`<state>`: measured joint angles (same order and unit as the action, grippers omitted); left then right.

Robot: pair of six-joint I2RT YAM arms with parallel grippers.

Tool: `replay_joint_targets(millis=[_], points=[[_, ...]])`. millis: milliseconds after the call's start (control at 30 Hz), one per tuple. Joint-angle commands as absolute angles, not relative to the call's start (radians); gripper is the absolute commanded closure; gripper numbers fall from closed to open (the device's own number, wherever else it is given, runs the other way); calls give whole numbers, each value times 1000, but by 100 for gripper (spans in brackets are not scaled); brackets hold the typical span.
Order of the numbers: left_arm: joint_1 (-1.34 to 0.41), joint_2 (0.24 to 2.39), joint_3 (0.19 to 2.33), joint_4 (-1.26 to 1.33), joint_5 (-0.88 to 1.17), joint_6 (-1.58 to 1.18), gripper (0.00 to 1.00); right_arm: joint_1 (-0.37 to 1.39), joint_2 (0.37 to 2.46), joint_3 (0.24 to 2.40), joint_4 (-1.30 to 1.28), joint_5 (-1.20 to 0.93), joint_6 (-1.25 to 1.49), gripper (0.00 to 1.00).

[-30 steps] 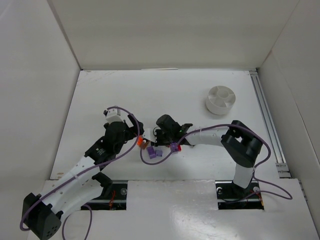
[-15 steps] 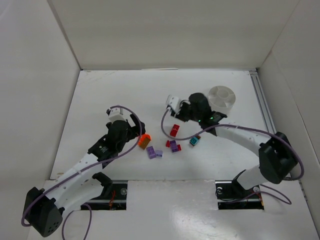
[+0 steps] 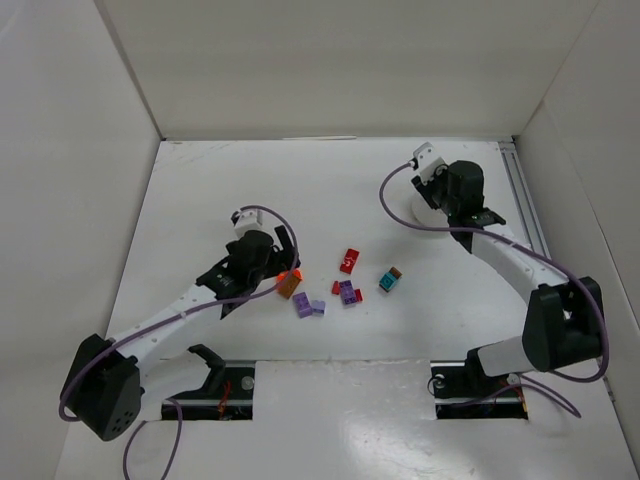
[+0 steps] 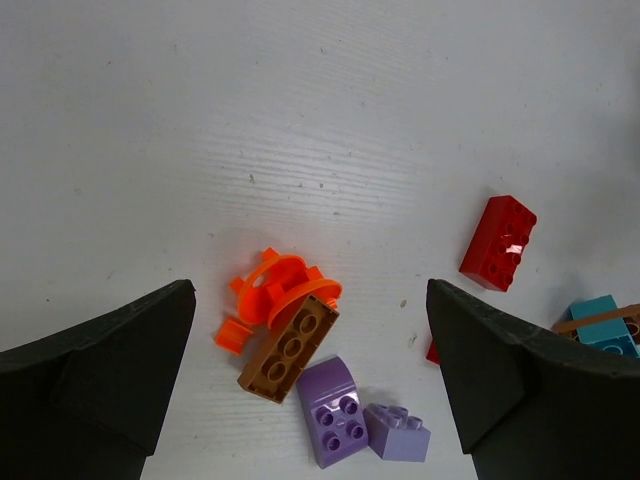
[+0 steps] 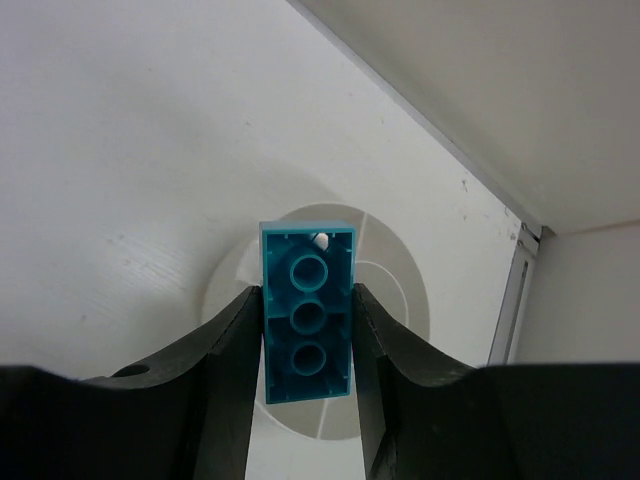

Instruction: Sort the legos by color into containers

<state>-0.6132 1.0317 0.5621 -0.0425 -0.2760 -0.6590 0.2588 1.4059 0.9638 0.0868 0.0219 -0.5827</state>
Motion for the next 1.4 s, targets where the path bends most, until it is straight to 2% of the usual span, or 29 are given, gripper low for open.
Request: replay_joint_targets(millis=[0,167,367,700,733,867,1033,1233,1300,1367], points=[[-609,1051,621,-12,-267,-646,0,204,1420,940,179,-29,-595,83],[-609,1109,656,-3,-232,-627,0,158,1491,942,209,-138,-669,83],[-609,1143,678,-3,-222,-618,0,143,1500,920,258,-169,-681,80],[-609,1143,678,-3,-222,-618,0,133,1473,891,258,-178,-681,65],[-609,1143,678,-3,-222,-618,0,133,1473,891,258,-187,-692,57],[-609,1134,669,-12,-213,-618,0,133,1473,882,258,-187,-692,47],[-609,1124,669,-21,-213,-618,0,133,1454,882,258,-196,-683,41],[-609,1115,669,-40,-195,-618,0,133,1433,873,258,-206,-683,40],[-609,1115,669,-58,-195,-627,0,143,1393,864,258,-222,-683,37],[-609,1115,660,-67,-195,-640,0,155,1365,853,258,-232,-683,29]])
